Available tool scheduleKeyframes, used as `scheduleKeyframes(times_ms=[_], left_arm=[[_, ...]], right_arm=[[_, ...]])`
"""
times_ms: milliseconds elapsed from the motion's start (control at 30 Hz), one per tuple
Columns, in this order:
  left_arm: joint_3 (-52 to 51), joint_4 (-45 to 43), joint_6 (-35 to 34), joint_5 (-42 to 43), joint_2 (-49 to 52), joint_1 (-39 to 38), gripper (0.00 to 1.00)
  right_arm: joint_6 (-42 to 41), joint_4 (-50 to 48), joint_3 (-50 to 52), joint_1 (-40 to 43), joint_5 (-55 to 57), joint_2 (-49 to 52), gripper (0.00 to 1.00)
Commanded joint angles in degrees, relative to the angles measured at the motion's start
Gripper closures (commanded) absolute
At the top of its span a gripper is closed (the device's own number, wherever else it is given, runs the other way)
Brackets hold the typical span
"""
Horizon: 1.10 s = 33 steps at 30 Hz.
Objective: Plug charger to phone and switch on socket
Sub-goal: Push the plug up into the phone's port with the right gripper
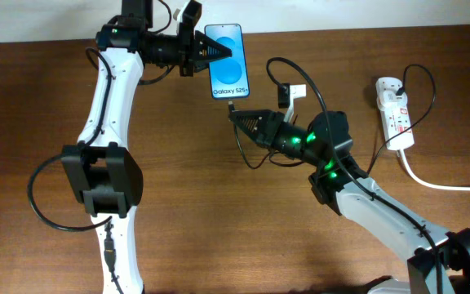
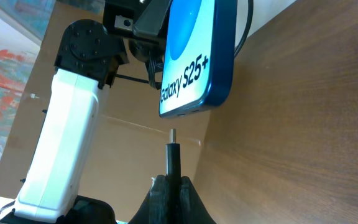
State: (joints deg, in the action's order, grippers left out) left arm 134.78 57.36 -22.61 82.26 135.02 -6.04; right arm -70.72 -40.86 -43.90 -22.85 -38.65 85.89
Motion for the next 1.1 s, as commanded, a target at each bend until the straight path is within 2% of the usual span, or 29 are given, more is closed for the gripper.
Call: scheduleKeyframes(times_ms=[0, 700, 1067], left_arm=[[0.4, -0.3, -0.7, 2.6, -0.3, 0.1, 1.0], [0.4, -0.3, -0.7, 2.6, -0.3, -1.4, 1.0], [0.4, -1.9, -0.3, 4.1, -0.3, -1.4, 1.0]], right_arm=[[-0.3, -0.5, 0.1, 1.3, -0.7, 0.0, 0.96], [-0.3, 1.4, 0.1, 1.5, -1.6, 0.0, 0.96], [-0.3, -1.6, 0.1, 2.4, -2.7, 0.0, 0.96]])
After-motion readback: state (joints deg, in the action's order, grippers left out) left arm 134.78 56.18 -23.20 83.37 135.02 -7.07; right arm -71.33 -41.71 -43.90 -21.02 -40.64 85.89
